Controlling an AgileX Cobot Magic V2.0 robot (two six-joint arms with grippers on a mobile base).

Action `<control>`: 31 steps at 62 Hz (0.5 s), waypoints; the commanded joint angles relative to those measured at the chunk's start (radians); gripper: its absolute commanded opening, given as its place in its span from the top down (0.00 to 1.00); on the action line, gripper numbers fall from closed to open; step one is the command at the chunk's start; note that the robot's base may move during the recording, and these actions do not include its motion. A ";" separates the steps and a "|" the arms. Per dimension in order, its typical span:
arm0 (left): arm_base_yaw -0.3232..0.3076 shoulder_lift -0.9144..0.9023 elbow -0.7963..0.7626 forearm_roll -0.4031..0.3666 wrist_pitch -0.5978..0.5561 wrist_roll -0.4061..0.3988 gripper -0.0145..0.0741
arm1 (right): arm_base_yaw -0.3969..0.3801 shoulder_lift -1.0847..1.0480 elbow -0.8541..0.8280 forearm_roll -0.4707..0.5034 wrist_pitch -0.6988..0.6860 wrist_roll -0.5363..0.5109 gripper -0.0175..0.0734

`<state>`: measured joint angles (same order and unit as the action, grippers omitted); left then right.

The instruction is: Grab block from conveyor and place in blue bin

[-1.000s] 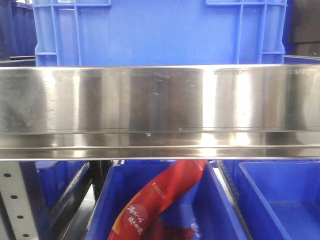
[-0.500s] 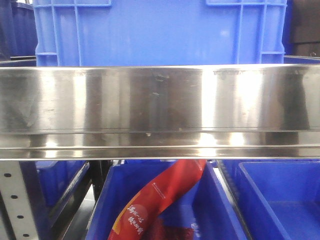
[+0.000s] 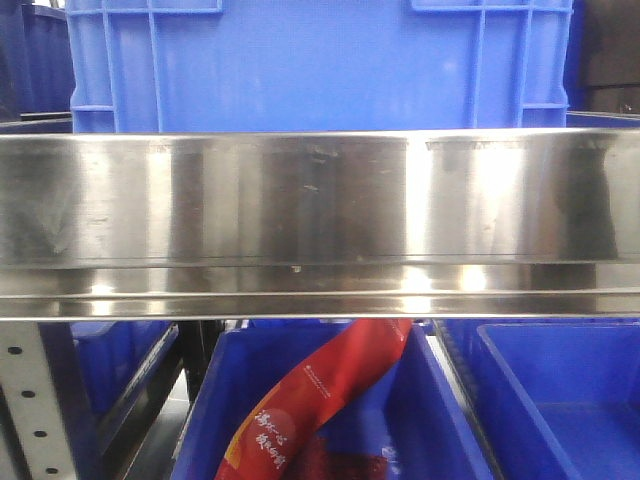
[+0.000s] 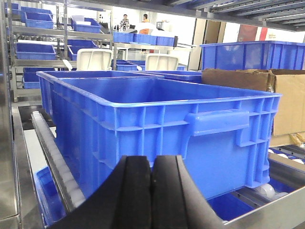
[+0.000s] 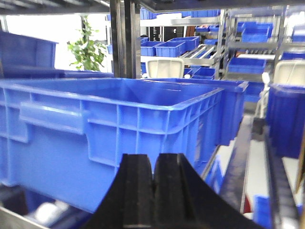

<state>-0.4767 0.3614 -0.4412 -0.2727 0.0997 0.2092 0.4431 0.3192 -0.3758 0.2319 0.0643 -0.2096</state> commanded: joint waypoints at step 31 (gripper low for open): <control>-0.003 -0.007 0.001 -0.008 -0.020 -0.001 0.96 | -0.284 -0.290 0.335 -0.256 -0.024 0.228 0.99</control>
<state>-0.4767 0.3614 -0.4412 -0.2727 0.0997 0.2092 0.1923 0.0861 -0.0866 -0.0163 0.0755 0.0165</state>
